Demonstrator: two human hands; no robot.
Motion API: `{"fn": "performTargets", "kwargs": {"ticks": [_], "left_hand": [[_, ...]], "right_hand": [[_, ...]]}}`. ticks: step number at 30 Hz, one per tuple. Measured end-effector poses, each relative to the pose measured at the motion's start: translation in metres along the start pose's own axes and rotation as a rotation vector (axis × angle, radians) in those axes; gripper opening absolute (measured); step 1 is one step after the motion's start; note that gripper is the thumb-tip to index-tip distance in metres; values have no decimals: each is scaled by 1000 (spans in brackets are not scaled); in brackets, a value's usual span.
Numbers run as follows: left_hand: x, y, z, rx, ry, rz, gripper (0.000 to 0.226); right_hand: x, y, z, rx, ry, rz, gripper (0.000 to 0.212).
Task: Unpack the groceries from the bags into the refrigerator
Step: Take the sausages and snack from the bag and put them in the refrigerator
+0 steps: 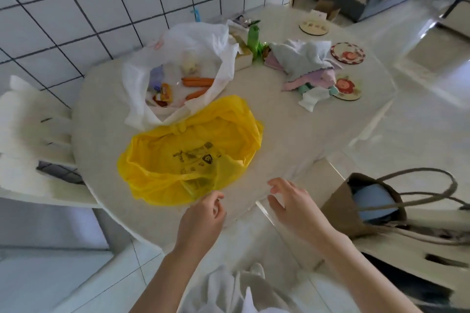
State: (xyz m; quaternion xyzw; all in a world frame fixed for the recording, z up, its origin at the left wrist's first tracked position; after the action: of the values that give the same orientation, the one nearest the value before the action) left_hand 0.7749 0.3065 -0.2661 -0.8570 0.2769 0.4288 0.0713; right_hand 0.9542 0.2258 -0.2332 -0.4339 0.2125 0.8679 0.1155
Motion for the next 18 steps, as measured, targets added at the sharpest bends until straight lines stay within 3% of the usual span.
{"fn": "performTargets", "kwargs": {"ticks": [18], "left_hand": [[-105, -164, 85, -147, -55, -219, 24]], "right_hand": [[10, -203, 97, -240, 21, 100, 33]]}}
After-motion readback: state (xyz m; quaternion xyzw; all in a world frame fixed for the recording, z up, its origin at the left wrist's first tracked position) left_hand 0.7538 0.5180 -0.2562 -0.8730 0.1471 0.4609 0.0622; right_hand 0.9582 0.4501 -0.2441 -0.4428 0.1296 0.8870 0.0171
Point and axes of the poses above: each hand's wrist, its own y-axis away from the middle knuckle, its own x-axis out of the palm, z = x × y, the point moved 10 cm from there along -y, towards the middle knuckle, and after that the axes turned 5 degrees about x, right-handed, at the moved point
